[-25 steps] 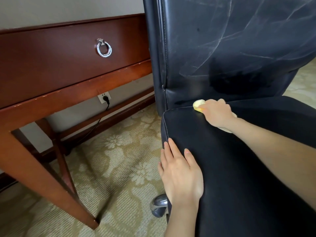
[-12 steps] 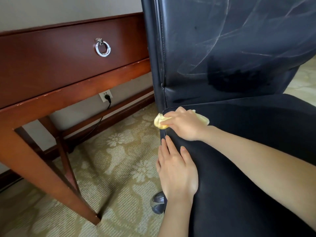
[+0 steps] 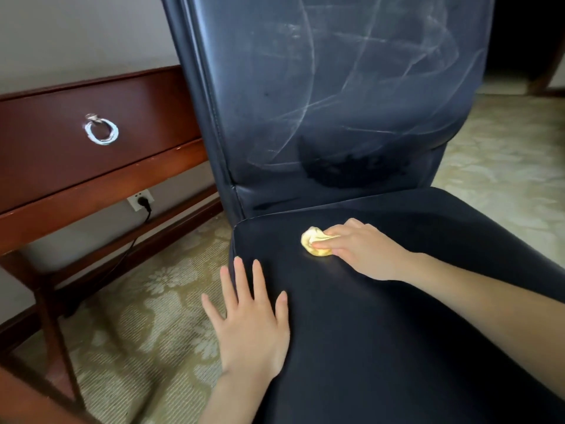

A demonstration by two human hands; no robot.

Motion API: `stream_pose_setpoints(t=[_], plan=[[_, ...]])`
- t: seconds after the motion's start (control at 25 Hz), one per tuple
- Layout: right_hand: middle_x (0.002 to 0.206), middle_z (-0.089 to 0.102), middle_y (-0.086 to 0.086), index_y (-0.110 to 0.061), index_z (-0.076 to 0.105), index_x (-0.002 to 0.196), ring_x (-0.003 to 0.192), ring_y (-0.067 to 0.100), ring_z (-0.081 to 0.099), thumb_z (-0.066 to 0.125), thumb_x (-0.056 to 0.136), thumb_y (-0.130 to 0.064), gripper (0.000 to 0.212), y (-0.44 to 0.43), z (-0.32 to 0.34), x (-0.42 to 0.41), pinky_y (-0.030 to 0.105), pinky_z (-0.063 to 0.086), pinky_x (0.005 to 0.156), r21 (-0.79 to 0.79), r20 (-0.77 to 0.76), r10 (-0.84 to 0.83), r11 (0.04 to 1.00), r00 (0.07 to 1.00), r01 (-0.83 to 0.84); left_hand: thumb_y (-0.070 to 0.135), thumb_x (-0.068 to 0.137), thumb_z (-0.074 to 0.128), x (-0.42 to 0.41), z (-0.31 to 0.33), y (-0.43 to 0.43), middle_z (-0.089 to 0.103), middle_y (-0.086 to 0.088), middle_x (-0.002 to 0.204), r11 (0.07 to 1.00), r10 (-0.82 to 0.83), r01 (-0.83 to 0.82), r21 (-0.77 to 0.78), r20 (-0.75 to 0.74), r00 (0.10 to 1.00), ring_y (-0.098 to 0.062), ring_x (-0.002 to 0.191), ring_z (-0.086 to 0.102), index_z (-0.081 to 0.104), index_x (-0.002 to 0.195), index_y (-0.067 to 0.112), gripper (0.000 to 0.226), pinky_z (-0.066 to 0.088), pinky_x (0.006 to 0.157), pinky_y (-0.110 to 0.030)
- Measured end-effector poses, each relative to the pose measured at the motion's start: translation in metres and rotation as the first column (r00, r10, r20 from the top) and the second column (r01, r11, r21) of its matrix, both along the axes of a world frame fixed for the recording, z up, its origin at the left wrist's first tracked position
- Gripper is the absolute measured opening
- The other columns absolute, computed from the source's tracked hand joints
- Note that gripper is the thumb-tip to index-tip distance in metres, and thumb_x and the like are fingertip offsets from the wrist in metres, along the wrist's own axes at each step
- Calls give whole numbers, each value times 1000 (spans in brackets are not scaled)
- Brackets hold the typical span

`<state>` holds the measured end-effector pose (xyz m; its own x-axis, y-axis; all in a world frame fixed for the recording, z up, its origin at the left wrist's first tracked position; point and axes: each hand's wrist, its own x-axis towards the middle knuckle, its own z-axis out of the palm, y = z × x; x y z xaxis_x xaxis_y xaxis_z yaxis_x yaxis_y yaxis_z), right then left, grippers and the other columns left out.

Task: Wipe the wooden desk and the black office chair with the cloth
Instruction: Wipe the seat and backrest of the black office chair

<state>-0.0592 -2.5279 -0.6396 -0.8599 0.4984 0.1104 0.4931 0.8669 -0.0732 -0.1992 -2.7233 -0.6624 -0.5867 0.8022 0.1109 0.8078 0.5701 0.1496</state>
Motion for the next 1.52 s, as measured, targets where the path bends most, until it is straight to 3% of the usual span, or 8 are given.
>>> stream_pose_setpoints(t=[0.2,0.36,0.6,0.72,1.08,1.32,1.4,1.52], plan=[[138,42,-11,-44,39,136,104,19,39,36,99,-10,50,47,3,68,37,41,91,74,17,-265,962,964,263,56,95,7,-13,11,27,-22,1,157,996,-31,29,-90,-17,999,-21,143,-25,-11,150,28,64,-8,113,-55],[137,44,-4,-39,46,136,111,22,40,29,102,-21,41,83,4,107,38,40,92,25,12,-476,879,880,475,54,97,11,-13,20,75,-18,-1,158,993,-108,106,-57,-22,994,-21,144,-21,-5,151,23,65,-7,114,-52],[125,48,7,-20,55,131,113,32,41,36,98,-19,38,121,3,132,43,42,91,-73,-42,-801,598,597,798,56,96,12,-10,5,104,-15,0,159,988,-155,155,-24,23,988,-19,143,-25,-6,151,24,66,-12,114,-49],[122,47,10,-7,57,123,112,35,40,43,93,-18,35,123,9,93,44,38,90,-48,-34,-838,545,544,837,56,93,10,-8,3,103,-17,-2,158,989,-140,139,56,19,990,-17,141,-27,-10,150,19,71,-14,114,-45],[119,48,7,-9,58,116,108,29,38,49,86,-14,31,73,11,-61,35,30,79,0,-25,-618,786,785,619,54,94,15,-5,2,104,-15,-4,158,978,-152,144,154,42,988,-17,143,-22,-13,149,11,76,-12,116,-39],[128,46,8,-8,54,123,115,30,37,48,91,-14,34,36,18,-119,38,35,92,-64,-66,-414,910,908,410,53,94,16,-7,-1,103,-12,-4,159,974,-157,151,171,20,987,-16,144,-20,-14,149,10,75,-11,118,-38],[133,43,5,-15,48,133,116,28,36,45,96,-19,38,30,17,-124,35,32,91,-105,-101,-316,946,943,306,53,94,17,-8,-2,102,-11,-3,159,971,-157,149,186,29,987,-15,144,-20,-14,149,10,76,-11,118,-37],[138,40,0,-28,44,138,116,27,37,41,100,-23,38,26,15,-122,36,33,90,-18,-78,-128,992,989,127,54,92,16,-7,-1,102,-11,-2,159,967,-161,152,202,28,987,-13,144,-18,-14,149,11,78,-11,117,-35]])
